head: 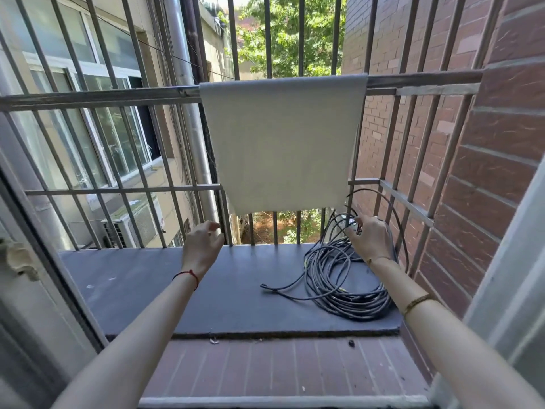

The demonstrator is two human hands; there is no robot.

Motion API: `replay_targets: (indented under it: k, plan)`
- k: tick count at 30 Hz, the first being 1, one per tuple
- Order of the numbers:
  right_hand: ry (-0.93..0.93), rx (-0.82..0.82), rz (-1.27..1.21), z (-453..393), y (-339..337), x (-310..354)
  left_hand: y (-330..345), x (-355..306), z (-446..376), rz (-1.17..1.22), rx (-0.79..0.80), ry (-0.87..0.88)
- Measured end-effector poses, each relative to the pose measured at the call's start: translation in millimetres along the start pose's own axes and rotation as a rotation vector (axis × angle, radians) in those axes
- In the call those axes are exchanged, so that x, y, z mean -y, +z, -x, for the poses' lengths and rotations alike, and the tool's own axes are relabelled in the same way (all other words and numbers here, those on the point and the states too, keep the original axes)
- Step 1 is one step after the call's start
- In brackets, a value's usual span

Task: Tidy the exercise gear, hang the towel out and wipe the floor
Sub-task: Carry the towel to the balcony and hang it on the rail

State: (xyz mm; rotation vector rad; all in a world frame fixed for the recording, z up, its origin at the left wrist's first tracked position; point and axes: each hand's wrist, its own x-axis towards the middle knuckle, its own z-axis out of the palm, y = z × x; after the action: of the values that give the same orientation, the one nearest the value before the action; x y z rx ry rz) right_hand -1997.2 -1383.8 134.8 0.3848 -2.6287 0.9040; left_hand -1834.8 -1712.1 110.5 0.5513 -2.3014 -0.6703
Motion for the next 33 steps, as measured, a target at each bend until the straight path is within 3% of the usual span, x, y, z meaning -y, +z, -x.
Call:
replay_targets:
  k: [18, 33]
  plan:
    - [-0.337, 0.147, -0.048, 115.5, -28.5, 4.4, -64.5, -23.7, 159.8, -0.119, 0.050, 0.032]
    - [-0.669, 0.483, -0.176, 249.1, -58.0, -42.0, -116.7, -117.9, 419.6, -0.256, -0.105, -0.306]
